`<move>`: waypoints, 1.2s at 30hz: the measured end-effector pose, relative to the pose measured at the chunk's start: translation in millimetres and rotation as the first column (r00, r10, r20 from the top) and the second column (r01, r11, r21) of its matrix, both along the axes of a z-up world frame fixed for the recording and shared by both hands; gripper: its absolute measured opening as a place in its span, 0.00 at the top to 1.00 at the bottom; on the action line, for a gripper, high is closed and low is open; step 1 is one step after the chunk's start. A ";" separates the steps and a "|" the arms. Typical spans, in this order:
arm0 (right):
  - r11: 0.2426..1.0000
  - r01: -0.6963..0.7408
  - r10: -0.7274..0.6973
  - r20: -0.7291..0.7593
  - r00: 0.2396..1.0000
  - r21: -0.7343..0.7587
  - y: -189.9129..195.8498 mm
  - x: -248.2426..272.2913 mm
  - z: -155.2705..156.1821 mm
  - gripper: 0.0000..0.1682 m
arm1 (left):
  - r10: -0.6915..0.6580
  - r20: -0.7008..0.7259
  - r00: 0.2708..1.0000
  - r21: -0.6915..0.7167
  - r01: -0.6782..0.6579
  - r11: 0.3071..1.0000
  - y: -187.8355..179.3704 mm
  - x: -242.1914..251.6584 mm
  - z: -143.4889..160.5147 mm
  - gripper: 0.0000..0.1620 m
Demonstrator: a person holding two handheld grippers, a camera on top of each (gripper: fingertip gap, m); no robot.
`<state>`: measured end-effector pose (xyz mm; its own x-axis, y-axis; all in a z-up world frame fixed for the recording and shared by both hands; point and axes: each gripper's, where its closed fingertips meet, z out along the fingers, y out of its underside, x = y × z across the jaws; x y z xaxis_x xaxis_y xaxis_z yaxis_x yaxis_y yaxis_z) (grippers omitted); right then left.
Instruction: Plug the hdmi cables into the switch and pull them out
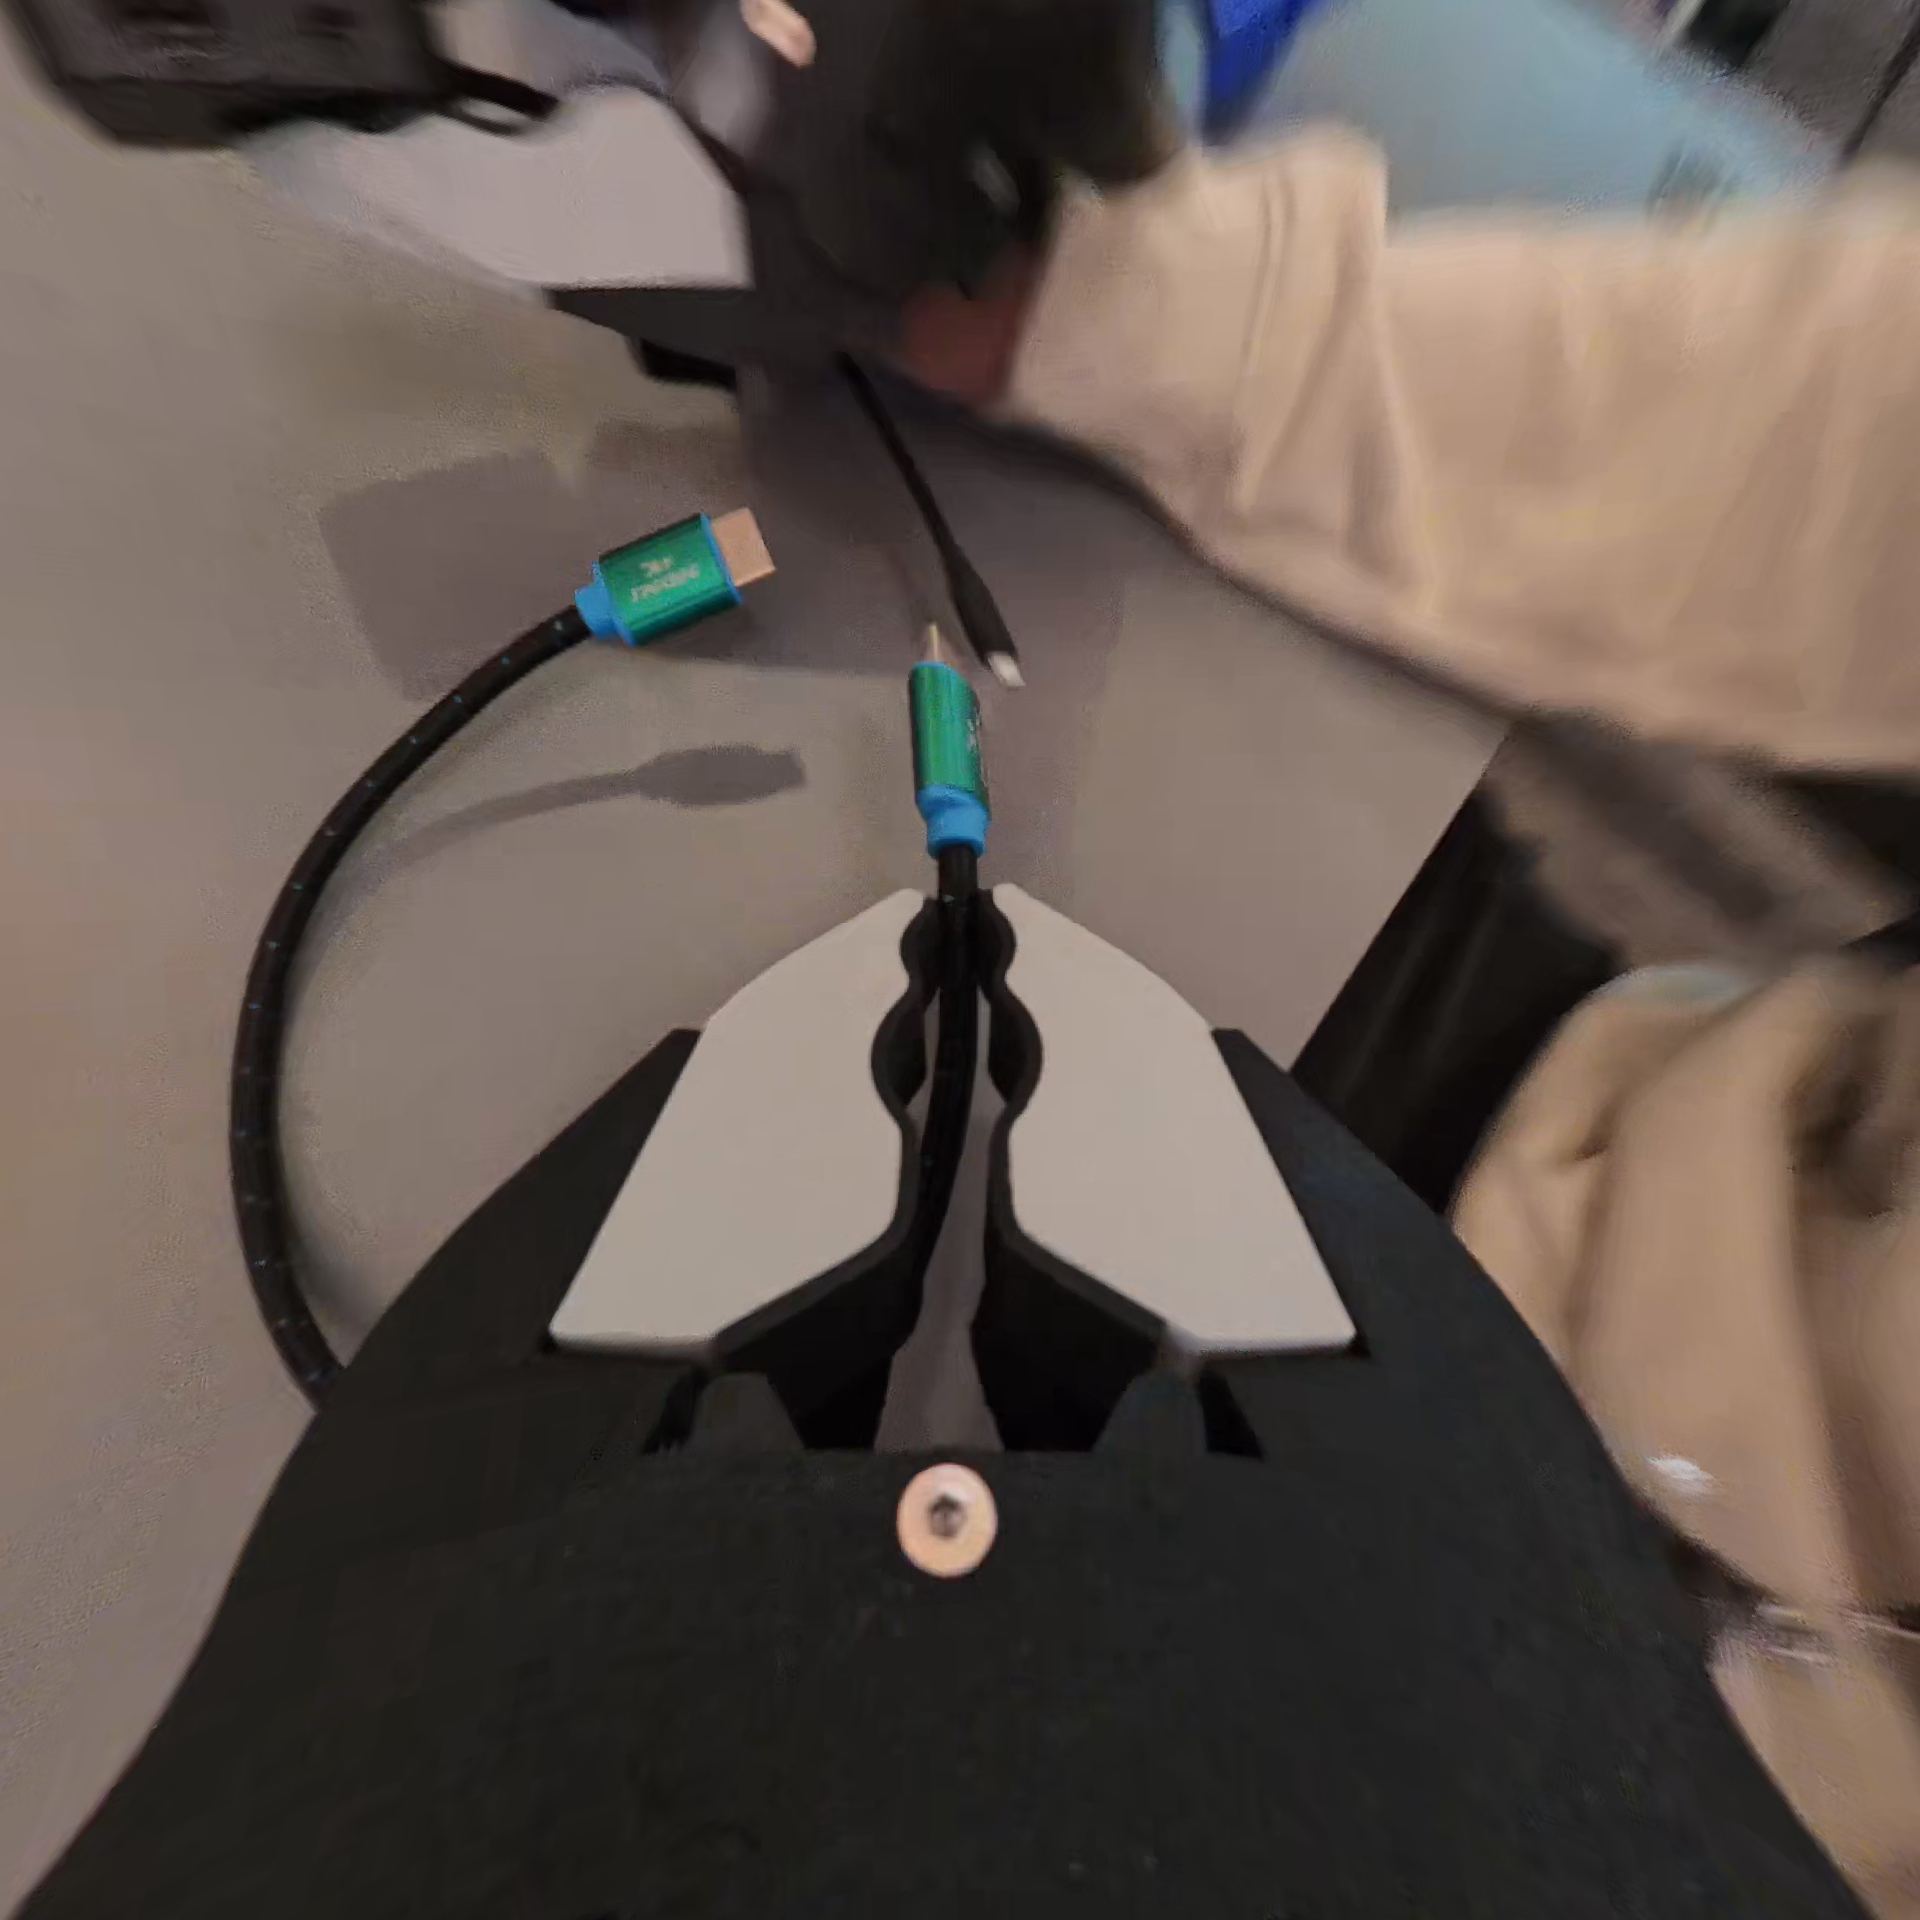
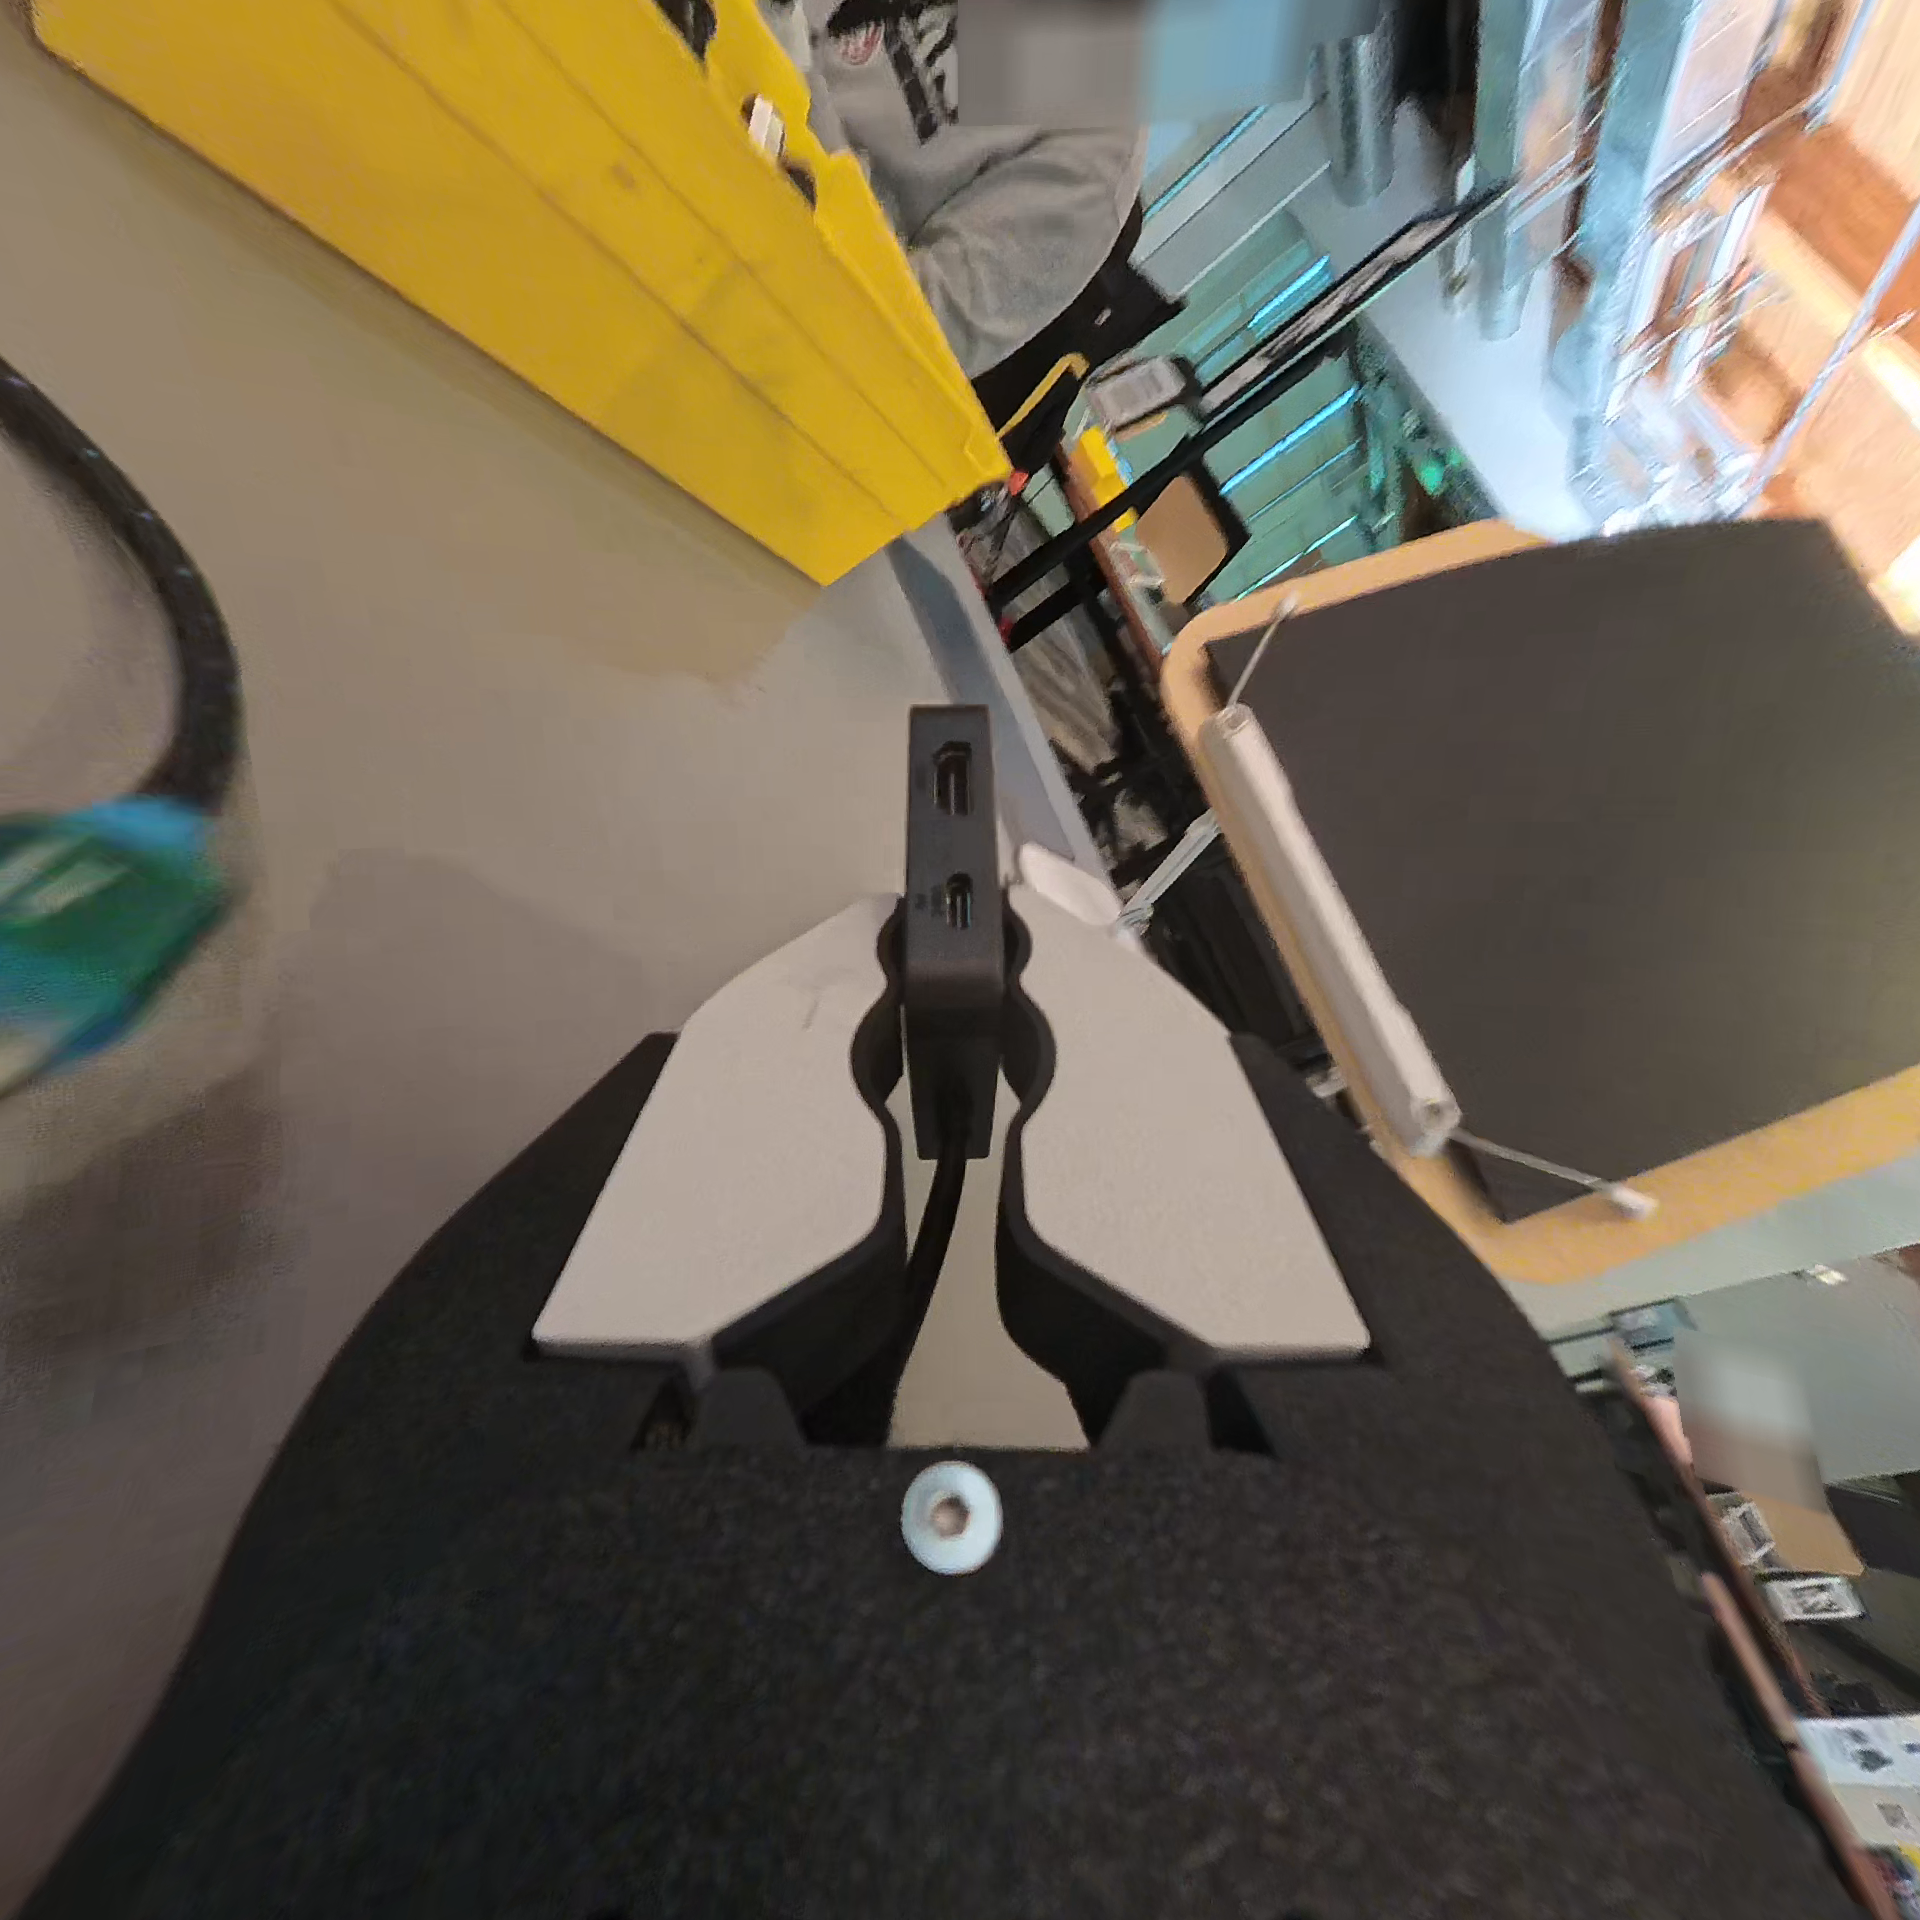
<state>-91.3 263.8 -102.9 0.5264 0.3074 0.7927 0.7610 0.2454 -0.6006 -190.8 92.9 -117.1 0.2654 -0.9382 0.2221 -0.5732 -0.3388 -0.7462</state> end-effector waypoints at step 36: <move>0.893 0.174 -0.292 0.242 0.925 0.415 -28.6 -3.2 61.9 0.92 | 0.297 0.363 0.883 -0.680 0.033 0.732 93.2 37.5 75.1 0.96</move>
<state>-94.5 235.1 -41.0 0.2725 -0.1506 0.9503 0.9495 0.2020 -0.2403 -153.3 186.1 -42.0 0.0991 -0.4722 0.8759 -0.1677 -0.8756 -0.4531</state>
